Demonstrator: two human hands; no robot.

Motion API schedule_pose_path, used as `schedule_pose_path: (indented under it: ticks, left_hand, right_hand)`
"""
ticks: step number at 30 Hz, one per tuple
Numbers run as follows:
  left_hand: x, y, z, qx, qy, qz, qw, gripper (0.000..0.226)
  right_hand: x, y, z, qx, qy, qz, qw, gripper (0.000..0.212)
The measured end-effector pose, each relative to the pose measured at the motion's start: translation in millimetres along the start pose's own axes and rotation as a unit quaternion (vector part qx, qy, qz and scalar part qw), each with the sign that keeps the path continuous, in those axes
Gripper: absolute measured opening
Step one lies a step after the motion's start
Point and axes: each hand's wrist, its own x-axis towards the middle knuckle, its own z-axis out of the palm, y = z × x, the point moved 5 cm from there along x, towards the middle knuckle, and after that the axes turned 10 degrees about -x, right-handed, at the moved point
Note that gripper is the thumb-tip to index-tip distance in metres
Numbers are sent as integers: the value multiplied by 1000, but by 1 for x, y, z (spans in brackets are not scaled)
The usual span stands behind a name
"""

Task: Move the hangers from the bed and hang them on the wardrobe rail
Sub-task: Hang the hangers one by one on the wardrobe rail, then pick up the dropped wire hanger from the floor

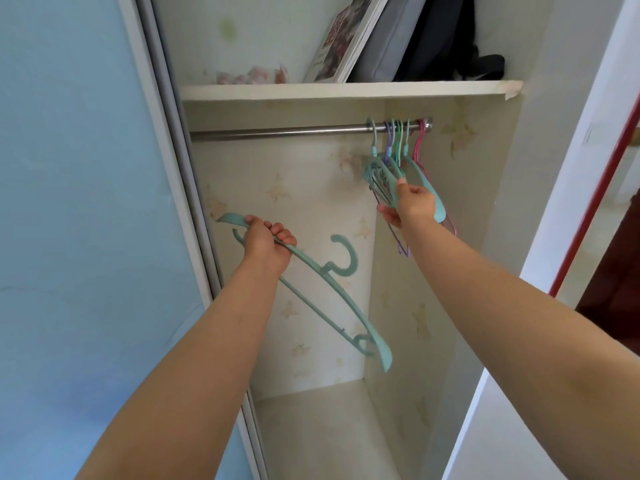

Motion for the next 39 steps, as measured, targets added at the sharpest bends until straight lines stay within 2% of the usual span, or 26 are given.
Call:
schedule_pose_path:
  ticks: [1,4,5,6,7,9,10,12,14,16,18,19,21,24,28,31,34,39]
  left_hand:
    - [1,2,1,-26,4,6,1000,47]
    - [5,8,2,-94,18,26,995,45]
    - [6,9,1,-109,26,30,993,45]
    - [7,9,1,-121,35,34,991,44]
    - [9,10,1,-134,44,37,989,44]
    - [12,13,1,-159,62,47,984,45]
    - [14,16,1,-167,72,55,982,45]
    - [18,21,3,-166,90,68,980,44]
    - [22,24,7,-170,89,70,979,41]
    - [23,21,17,-155,57,42,985,34]
    - [22,11,33,-46,-3,4,999,32]
    - [19,4,39,21,-26,-19,999,39]
    - [13,-7,48,108,-41,-23,993,46]
    - [10,-16,49,179,-55,-14,982,46]
    - [10,-28,33,193,-51,-66,978,43]
    - [6,-33,30,201,-66,-100,972,36]
    - [4,-33,27,216,-73,-110,967,29]
    - [10,-42,3,239,-63,-123,961,22]
  right_hand:
    - [-3,5,-2,-22,6,2,1000,43]
    - [-21,35,-17,-139,100,-20,985,64]
    - [-30,46,-19,-174,94,-44,979,67]
    - [-37,57,-17,-219,41,-67,973,72]
    - [-45,69,-14,-272,-50,-78,958,83]
    - [-56,92,-14,-367,-205,-86,903,97]
    - [-57,98,-19,-403,-235,-103,879,89]
    - [-56,107,-31,-423,-256,-133,859,54]
    - [-55,107,-38,-372,-257,-141,880,31]
    - [-56,90,-43,-349,-185,-169,903,39]
    - [-57,66,-41,-379,-103,-196,899,52]
    - [-58,54,-37,-389,-73,-204,895,56]
    - [-58,31,-25,-389,-37,-215,895,57]
    - [-54,1,2,-371,-62,-198,905,47]
    - [-44,-28,28,-348,-79,-173,918,32]
    - [-29,-35,40,-354,-83,-136,922,35]
    - [-14,-33,36,-299,-65,-76,949,38]
    - [0,-14,20,-309,-26,-69,948,32]
